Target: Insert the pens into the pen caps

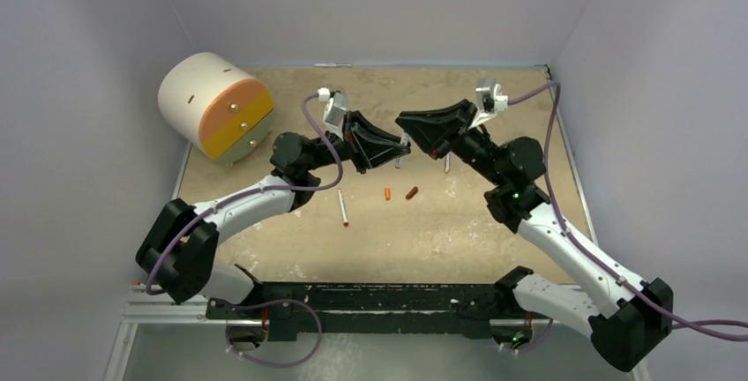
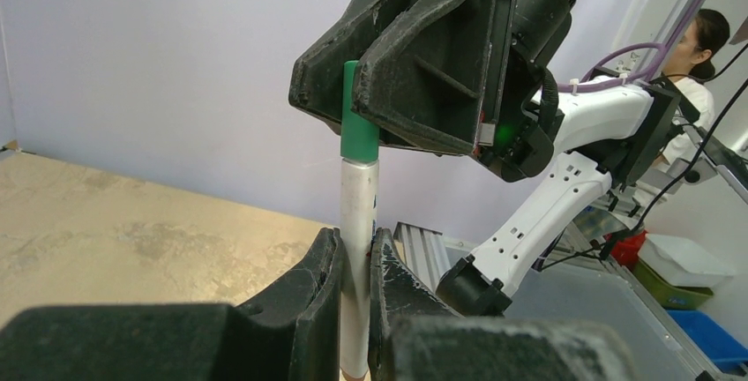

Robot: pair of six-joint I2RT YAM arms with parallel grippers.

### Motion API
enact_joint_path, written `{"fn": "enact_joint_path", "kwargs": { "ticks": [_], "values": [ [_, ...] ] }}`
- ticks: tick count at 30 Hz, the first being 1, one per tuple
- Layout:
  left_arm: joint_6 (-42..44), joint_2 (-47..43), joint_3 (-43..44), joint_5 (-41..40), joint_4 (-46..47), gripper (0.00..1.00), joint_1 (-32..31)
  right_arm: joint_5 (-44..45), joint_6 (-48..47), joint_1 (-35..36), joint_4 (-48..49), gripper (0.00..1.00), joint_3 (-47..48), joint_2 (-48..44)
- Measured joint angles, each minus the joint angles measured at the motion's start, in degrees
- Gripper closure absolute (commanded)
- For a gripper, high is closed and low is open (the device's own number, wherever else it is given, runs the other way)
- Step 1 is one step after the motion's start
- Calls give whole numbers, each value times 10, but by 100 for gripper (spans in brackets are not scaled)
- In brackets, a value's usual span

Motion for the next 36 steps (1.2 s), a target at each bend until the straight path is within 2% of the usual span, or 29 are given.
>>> {"fn": "enact_joint_path", "kwargs": {
  "ticks": [10, 21, 36],
  "values": [
    [52, 1, 52, 23, -90, 100, 0, 17, -7, -7, -21, 100, 0, -16],
    [62, 31, 94, 80, -119, 100, 0, 41, -7, -12, -15, 100, -44, -50],
    [35, 58, 104, 114, -107, 100, 0, 54, 42, -18, 118, 100, -127, -50]
  ]
}}
